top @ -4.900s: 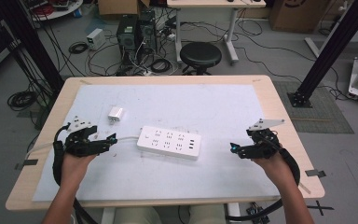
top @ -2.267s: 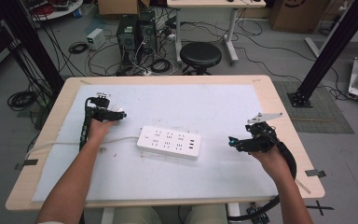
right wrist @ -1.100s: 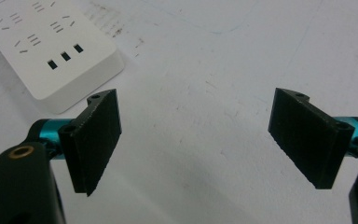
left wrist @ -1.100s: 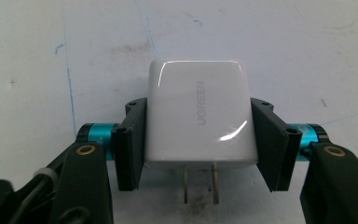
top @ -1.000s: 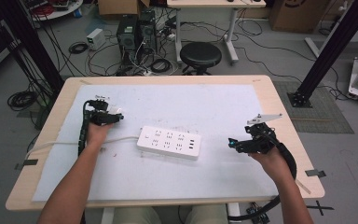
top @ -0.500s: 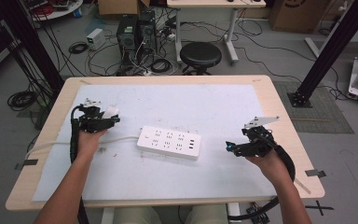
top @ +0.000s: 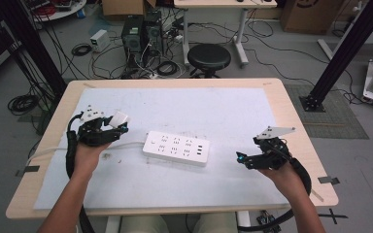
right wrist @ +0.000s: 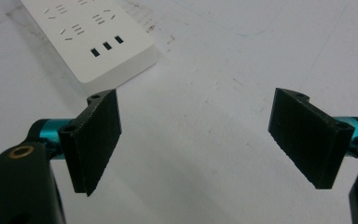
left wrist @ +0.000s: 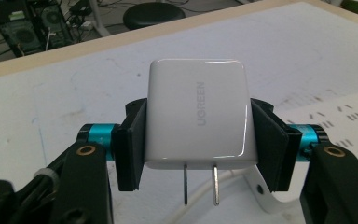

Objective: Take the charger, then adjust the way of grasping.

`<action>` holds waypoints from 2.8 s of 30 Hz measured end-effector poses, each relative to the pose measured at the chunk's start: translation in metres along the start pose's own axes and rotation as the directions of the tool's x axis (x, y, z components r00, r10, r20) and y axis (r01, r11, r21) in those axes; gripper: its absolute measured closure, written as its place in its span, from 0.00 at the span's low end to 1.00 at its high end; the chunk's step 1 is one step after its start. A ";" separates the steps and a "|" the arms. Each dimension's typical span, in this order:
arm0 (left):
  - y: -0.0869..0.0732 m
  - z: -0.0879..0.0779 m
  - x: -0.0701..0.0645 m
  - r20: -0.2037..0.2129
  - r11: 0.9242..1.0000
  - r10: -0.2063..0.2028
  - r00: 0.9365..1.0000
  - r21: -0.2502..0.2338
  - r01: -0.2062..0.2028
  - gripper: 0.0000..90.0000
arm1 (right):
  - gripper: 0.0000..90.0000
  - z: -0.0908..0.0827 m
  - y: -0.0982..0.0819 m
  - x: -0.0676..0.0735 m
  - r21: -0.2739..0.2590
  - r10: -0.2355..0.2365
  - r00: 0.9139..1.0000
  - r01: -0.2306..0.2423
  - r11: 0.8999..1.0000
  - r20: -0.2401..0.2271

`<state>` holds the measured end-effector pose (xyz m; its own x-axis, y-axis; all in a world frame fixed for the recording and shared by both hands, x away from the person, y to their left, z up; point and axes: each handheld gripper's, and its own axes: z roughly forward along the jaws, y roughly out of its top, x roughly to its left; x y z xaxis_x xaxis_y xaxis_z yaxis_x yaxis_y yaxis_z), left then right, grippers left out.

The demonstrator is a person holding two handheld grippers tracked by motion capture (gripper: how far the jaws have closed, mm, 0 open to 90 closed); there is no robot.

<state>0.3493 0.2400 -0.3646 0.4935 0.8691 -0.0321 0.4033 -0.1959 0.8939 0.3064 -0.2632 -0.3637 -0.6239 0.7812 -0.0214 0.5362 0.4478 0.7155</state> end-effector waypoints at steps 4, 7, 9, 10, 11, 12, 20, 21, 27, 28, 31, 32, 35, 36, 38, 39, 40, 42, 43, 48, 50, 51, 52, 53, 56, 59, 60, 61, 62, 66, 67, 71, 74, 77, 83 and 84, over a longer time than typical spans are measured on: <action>0.002 -0.013 -0.014 0.051 0.998 0.054 0.997 -0.032 -0.052 0.47 | 0.19 -0.005 -0.003 0.005 -0.018 -0.009 1.000 0.009 1.000 -0.002; 0.003 -0.021 -0.025 0.086 0.994 0.099 0.991 -0.048 -0.095 0.47 | 0.19 -0.006 -0.003 0.008 -0.022 -0.011 1.000 0.011 1.000 -0.003; 0.002 -0.025 -0.030 0.103 0.992 0.122 0.987 -0.053 -0.117 0.47 | 0.19 -0.007 -0.003 0.009 -0.026 -0.021 1.000 0.020 0.999 -0.006; 0.002 -0.026 -0.032 0.112 0.991 0.128 0.985 -0.051 -0.123 0.47 | 0.19 -0.007 -0.003 0.010 -0.026 -0.019 1.000 0.019 0.999 -0.007; 0.002 -0.026 -0.034 0.120 0.990 0.134 0.984 -0.049 -0.128 0.47 | 0.19 -0.007 -0.002 0.010 -0.026 -0.020 1.000 0.020 0.999 -0.008; 0.002 -0.027 -0.036 0.127 0.990 0.137 0.982 -0.050 -0.132 0.47 | 0.19 -0.007 -0.002 0.010 -0.025 -0.025 1.000 0.025 0.999 -0.007; -0.002 -0.021 -0.052 0.200 0.983 0.183 0.963 -0.051 -0.176 0.47 | 0.19 -0.003 0.000 0.009 -0.019 -0.019 1.000 0.018 1.000 -0.017; -0.002 -0.020 -0.055 0.217 0.981 0.194 0.957 -0.049 -0.188 0.47 | 0.19 -0.001 0.001 0.009 -0.018 -0.019 1.000 0.018 1.000 -0.024; -0.002 -0.017 -0.062 0.270 0.971 0.240 0.932 -0.057 -0.233 0.47 | 0.19 0.005 0.003 0.010 -0.017 -0.024 0.999 0.023 1.000 -0.047; -0.003 -0.016 -0.065 0.293 0.968 0.252 0.922 -0.060 -0.246 0.47 | 0.19 0.008 0.005 0.011 -0.018 -0.036 0.998 0.036 0.999 -0.057; -0.004 -0.014 -0.069 0.312 0.963 0.268 0.911 -0.063 -0.262 0.47 | 0.19 0.013 0.009 0.013 -0.013 -0.043 0.996 0.042 0.999 -0.076; -0.005 -0.013 -0.071 0.321 0.962 0.270 0.908 -0.065 -0.263 0.47 | 0.19 0.015 0.010 0.014 -0.013 -0.044 0.996 0.043 0.999 -0.084; -0.008 -0.011 -0.075 0.336 0.959 0.283 0.898 -0.070 -0.276 0.47 | 0.19 0.019 0.014 0.018 -0.010 -0.046 0.994 0.045 0.999 -0.104; -0.009 -0.010 -0.076 0.342 0.957 0.288 0.894 -0.067 -0.282 0.47 | 0.19 0.024 0.018 0.021 -0.009 -0.031 0.991 0.030 1.000 -0.129; -0.011 -0.008 -0.078 0.352 0.953 0.300 0.887 -0.064 -0.297 0.47 | 0.19 0.027 0.022 0.023 -0.001 -0.016 0.986 0.016 1.000 -0.166; -0.012 -0.006 -0.080 0.356 0.949 0.312 0.881 -0.066 -0.309 0.47 | 0.19 0.029 0.024 0.023 0.002 -0.011 0.984 0.011 1.000 -0.179; -0.012 -0.006 -0.080 0.356 0.949 0.312 0.881 -0.066 -0.309 0.47 | 0.19 0.029 0.024 0.023 0.002 -0.011 0.984 0.011 1.000 -0.179; -0.014 -0.005 -0.083 0.365 0.943 0.327 0.872 -0.073 -0.324 0.47 | 0.19 0.032 0.029 0.024 0.003 0.015 0.974 -0.015 1.000 -0.225; -0.014 -0.005 -0.084 0.370 0.941 0.335 0.867 -0.079 -0.330 0.47 | 0.19 0.033 0.030 0.025 0.006 0.020 0.972 -0.019 1.000 -0.233; -0.016 -0.004 -0.089 0.382 0.928 0.367 0.848 -0.082 -0.365 0.47 | 0.19 0.036 0.034 0.028 0.013 0.018 0.968 -0.016 1.000 -0.250; -0.017 -0.003 -0.091 0.389 0.923 0.378 0.840 -0.085 -0.376 0.47 | 0.19 0.038 0.035 0.031 0.020 0.033 0.960 -0.029 0.999 -0.277; -0.018 -0.001 -0.093 0.400 0.919 0.387 0.831 -0.093 -0.383 0.47 | 0.19 0.039 0.035 0.032 0.017 0.032 0.958 -0.028 0.999 -0.286; -0.018 -0.001 -0.093 0.406 0.913 0.399 0.822 -0.096 -0.395 0.47 | 0.19 0.040 0.035 0.033 0.018 0.035 0.955 -0.031 0.999 -0.296; -0.019 0.000 -0.094 0.412 0.912 0.402 0.818 -0.103 -0.397 0.47 | 0.19 0.041 0.036 0.034 0.014 0.036 0.952 -0.033 0.999 -0.305; -0.020 0.002 -0.096 0.427 0.902 0.421 0.800 -0.110 -0.417 0.47 | 0.19 0.043 0.036 0.035 0.017 0.051 0.943 -0.048 0.999 -0.329; -0.023 0.007 -0.100 0.447 0.889 0.449 0.774 -0.131 -0.440 0.47 | 0.19 0.047 0.037 0.039 0.019 0.061 0.928 -0.058 0.998 -0.367; -0.024 0.008 -0.101 0.449 0.885 0.456 0.768 -0.137 -0.446 0.47 | 0.19 0.047 0.037 0.041 0.025 0.065 0.927 -0.060 0.998 -0.370; -0.024 0.008 -0.101 0.449 0.885 0.456 0.768 -0.137 -0.446 0.47 | 0.19 0.047 0.037 0.041 0.025 0.065 0.927 -0.060 0.998 -0.370; -0.024 0.009 -0.102 0.452 0.880 0.465 0.761 -0.140 -0.454 0.47 | 0.19 0.048 0.037 0.041 0.025 0.062 0.925 -0.057 0.998 -0.375; -0.027 0.014 -0.106 0.465 0.860 0.499 0.732 -0.158 -0.485 0.47 | 0.19 0.052 0.037 0.045 0.032 0.071 0.914 -0.063 0.997 -0.399; -0.028 0.015 -0.107 0.468 0.854 0.508 0.723 -0.163 -0.494 0.47 | 0.19 0.053 0.038 0.047 0.039 0.076 0.908 -0.066 0.997 -0.412; -0.029 0.019 -0.111 0.468 0.820 0.559 0.684 -0.195 -0.537 0.47 | 0.19 0.056 0.041 0.051 0.048 0.087 0.895 -0.073 0.996 -0.438; -0.029 0.021 -0.113 0.469 0.812 0.572 0.673 -0.206 -0.546 0.47 | 0.19 0.057 0.043 0.053 0.054 0.095 0.886 -0.078 0.995 -0.454; -0.028 0.024 -0.115 0.472 0.809 0.577 0.667 -0.215 -0.547 0.47 | 0.19 0.060 0.045 0.057 0.069 0.111 0.865 -0.088 0.994 -0.490; -0.025 0.028 -0.119 0.481 0.807 0.579 0.658 -0.224 -0.547 0.47 | 0.19 0.065 0.048 0.063 0.093 0.122 0.845 -0.086 0.992 -0.520; -0.025 0.029 -0.122 0.484 0.807 0.579 0.656 -0.227 -0.545 0.47 | 0.19 0.067 0.050 0.065 0.106 0.144 0.831 -0.103 0.989 -0.538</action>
<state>0.3018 0.1258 -0.3958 0.9304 0.2367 0.2798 -0.1183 -0.5287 0.8405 0.3304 -0.1612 -0.3760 -0.7467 0.4796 0.4608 0.6548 0.4087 0.6358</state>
